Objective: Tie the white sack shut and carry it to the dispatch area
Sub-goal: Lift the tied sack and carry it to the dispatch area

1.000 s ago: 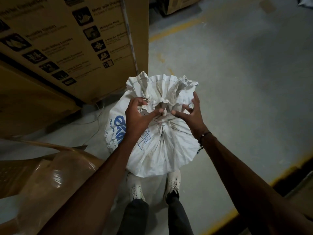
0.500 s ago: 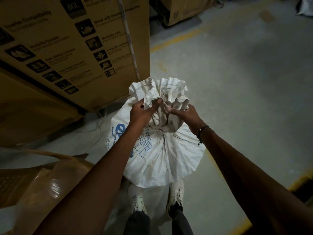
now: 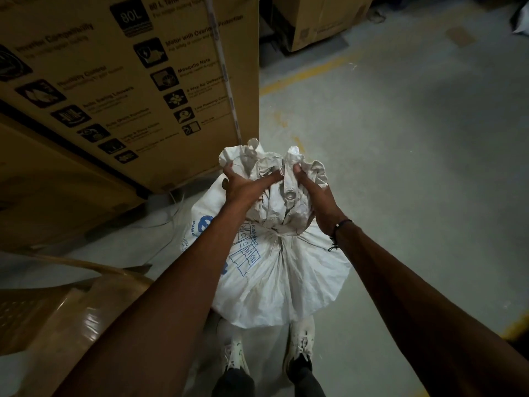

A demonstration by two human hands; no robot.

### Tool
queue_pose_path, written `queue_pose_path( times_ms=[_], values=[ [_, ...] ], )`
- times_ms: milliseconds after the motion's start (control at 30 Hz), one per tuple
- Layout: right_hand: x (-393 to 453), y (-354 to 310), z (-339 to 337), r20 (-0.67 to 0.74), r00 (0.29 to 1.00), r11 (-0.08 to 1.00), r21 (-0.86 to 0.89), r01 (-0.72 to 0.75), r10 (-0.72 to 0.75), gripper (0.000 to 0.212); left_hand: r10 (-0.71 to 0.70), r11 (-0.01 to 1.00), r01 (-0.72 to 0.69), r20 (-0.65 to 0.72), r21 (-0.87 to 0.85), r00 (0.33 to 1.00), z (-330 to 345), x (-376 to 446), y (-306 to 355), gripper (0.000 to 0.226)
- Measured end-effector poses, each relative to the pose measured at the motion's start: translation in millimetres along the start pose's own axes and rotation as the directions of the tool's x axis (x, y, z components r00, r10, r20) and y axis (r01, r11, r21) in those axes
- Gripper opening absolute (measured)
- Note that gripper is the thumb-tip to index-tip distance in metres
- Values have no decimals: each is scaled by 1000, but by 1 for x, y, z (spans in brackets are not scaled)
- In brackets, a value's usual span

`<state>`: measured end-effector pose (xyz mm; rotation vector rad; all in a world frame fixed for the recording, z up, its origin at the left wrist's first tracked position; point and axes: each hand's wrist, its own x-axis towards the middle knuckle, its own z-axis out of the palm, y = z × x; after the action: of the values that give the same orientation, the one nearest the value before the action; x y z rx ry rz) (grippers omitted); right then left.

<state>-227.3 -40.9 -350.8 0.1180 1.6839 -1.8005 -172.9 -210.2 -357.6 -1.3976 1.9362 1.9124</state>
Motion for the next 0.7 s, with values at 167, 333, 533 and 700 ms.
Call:
queue_pose_path(
  times_ms=[167, 333, 533, 700],
  values=[
    [9, 4, 0, 24, 1000, 999, 39, -15, 14, 45, 16, 970, 34, 202, -242, 979, 0, 19, -16, 141],
    [14, 0, 8, 38, 999, 999, 22, -28, 27, 40, 134, 975, -92, 208, -200, 969, 2, 16, -15, 90],
    [28, -2, 11, 89, 994, 998, 5, -66, 65, 63, 177, 974, -158, 116, -160, 977, 8, 10, -12, 71],
    [29, 3, 6, 240, 964, 988, 78, -136, 114, 27, 164, 986, -167, 106, 12, 981, 20, 18, 3, 79]
  ],
)
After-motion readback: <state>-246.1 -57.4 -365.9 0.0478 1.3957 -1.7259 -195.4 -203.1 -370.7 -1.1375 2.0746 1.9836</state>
